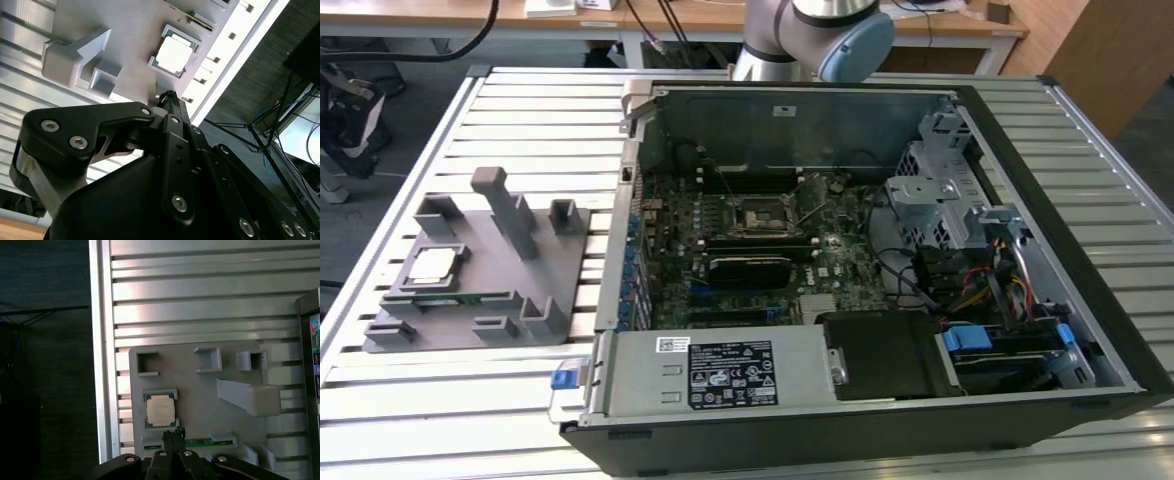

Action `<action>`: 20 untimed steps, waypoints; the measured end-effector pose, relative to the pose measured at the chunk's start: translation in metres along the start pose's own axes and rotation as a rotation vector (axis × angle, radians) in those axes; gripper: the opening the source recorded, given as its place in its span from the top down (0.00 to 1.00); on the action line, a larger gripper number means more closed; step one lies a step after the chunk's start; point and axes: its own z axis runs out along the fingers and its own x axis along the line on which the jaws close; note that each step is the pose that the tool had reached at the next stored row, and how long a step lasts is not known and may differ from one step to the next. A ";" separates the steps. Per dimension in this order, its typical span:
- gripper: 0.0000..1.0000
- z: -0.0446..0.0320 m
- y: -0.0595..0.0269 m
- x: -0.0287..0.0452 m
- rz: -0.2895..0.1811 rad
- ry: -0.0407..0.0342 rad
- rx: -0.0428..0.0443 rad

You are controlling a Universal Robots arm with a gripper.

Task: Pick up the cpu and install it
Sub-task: 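Pick up the cpu and move it towards the insertion slot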

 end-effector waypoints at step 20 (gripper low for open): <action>0.30 0.0187 -0.0009 0.0001 -0.035 0.0372 0.0030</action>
